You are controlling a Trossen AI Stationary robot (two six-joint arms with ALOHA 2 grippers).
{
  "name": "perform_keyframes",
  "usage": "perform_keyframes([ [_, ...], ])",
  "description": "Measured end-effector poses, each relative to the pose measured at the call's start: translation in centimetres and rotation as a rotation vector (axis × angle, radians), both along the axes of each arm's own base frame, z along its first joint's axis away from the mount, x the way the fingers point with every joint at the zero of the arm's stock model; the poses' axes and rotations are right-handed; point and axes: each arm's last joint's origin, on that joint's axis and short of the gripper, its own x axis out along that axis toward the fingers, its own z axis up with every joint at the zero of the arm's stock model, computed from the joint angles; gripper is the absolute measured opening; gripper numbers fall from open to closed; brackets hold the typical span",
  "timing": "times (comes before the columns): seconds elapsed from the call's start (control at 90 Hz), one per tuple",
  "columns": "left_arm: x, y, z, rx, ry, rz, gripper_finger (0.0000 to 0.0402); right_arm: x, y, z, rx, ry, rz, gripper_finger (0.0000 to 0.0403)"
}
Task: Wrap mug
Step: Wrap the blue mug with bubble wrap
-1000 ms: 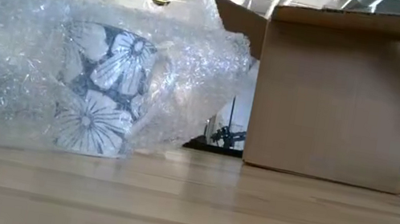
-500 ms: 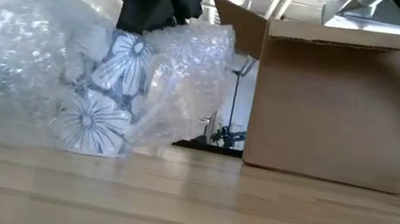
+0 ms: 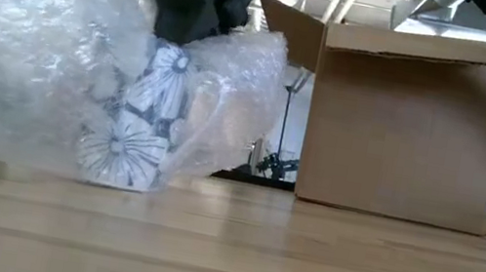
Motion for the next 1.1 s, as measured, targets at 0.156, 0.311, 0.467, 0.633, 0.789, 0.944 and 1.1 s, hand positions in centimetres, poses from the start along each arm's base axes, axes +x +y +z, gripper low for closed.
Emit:
perform_keyframes([
  [0.156,-0.5,-0.4,0.2,-0.002,-0.022,-0.018,0.0,-1.2,-0.6,3.4,0.001,-0.003,-0.018,0.0],
  [0.311,-0.8,-0.7,0.2,-0.009,-0.035,-0.016,0.0,-1.6,-0.3,4.2,0.024,0.015,-0.035,0.0],
  [0.467,-0.7,-0.7,0.3,-0.018,-0.042,-0.013,0.0,-0.6,0.4,3.9,0.038,-0.08,-0.026,0.0],
  [0.633,-0.7,-0.8,0.3,-0.03,-0.052,-0.012,0.0,0.8,0.5,-0.6,-0.037,-0.007,-0.044,0.0],
  [0.789,-0.6,-1.0,0.3,-0.048,-0.063,-0.011,0.0,1.5,0.5,-3.2,-0.078,0.035,-0.024,0.0],
  [0.944,-0.5,-1.0,0.3,-0.068,-0.071,0.003,0.0,1.6,0.7,-4.7,-0.1,0.068,0.003,0.0],
  [1.1,-0.5,-1.2,0.4,-0.082,-0.077,0.003,0.0,1.2,0.6,-3.0,-0.096,0.041,0.001,0.0],
])
